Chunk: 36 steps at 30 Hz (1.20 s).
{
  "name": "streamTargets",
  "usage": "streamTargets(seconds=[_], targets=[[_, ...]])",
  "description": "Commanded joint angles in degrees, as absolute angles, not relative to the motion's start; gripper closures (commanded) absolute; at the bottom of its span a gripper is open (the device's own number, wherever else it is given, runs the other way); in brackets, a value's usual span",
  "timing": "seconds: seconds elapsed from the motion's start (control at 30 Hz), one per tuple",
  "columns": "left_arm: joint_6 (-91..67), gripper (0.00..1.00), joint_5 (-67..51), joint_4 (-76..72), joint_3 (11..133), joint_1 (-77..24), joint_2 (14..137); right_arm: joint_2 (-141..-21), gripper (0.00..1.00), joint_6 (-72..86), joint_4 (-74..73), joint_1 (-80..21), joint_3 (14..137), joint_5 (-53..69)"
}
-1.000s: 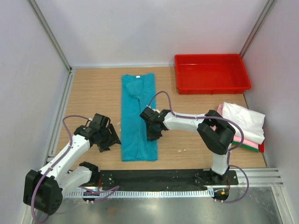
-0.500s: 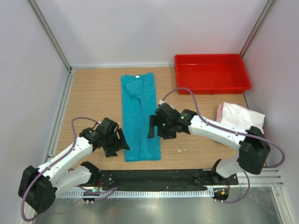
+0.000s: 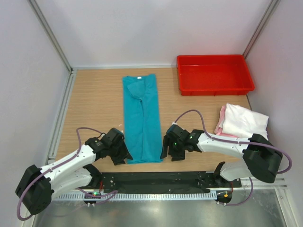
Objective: Fold and stack the t-shirts
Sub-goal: Fold the tshirt
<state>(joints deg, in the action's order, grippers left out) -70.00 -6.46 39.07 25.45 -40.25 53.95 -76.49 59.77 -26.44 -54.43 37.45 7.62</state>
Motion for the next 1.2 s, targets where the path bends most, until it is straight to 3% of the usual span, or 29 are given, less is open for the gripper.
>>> streamTargets(seconds=[0.0, 0.33, 0.47, 0.77, 0.93, 0.97, 1.03, 1.17], targets=[[-72.1, 0.53, -5.5, 34.3, 24.3, -40.6, 54.0, -76.1, 0.33, 61.1, -21.7, -54.7, 38.3, 6.8], [-72.5, 0.57, -5.8, 31.4, 21.1, -41.0, 54.4, -79.6, 0.48, 61.7, -19.2, -54.7, 38.0, 8.0], [-72.7, 0.66, -4.5, 32.4, 19.8, -41.0, 53.9, -79.5, 0.54, 62.4, -18.4, -54.8, 36.9, 8.3], [-71.3, 0.77, -4.0, 34.0, 20.2, -41.0, 55.5, -81.1, 0.56, 63.5, -15.9, -55.5, 35.9, 9.8], [-70.9, 0.99, -3.7, 34.3, 20.1, -41.1, 56.4, -83.0, 0.79, 63.3, -14.9, -55.6, 35.9, 10.8], [-70.8, 1.00, -3.8, 34.4, 20.2, -41.1, 56.6, -83.6, 0.89, 63.3, -14.9, -55.6, 35.9, 10.9], [-70.4, 1.00, -4.0, 34.6, 20.4, -41.1, 57.0, -83.8, 0.99, 63.0, -15.0, -55.6, 36.3, 11.2], [-69.9, 1.00, -4.0, 38.0, 22.2, -41.1, 57.7, -83.6, 0.99, 61.7, -19.2, -55.6, 38.1, 10.5]])
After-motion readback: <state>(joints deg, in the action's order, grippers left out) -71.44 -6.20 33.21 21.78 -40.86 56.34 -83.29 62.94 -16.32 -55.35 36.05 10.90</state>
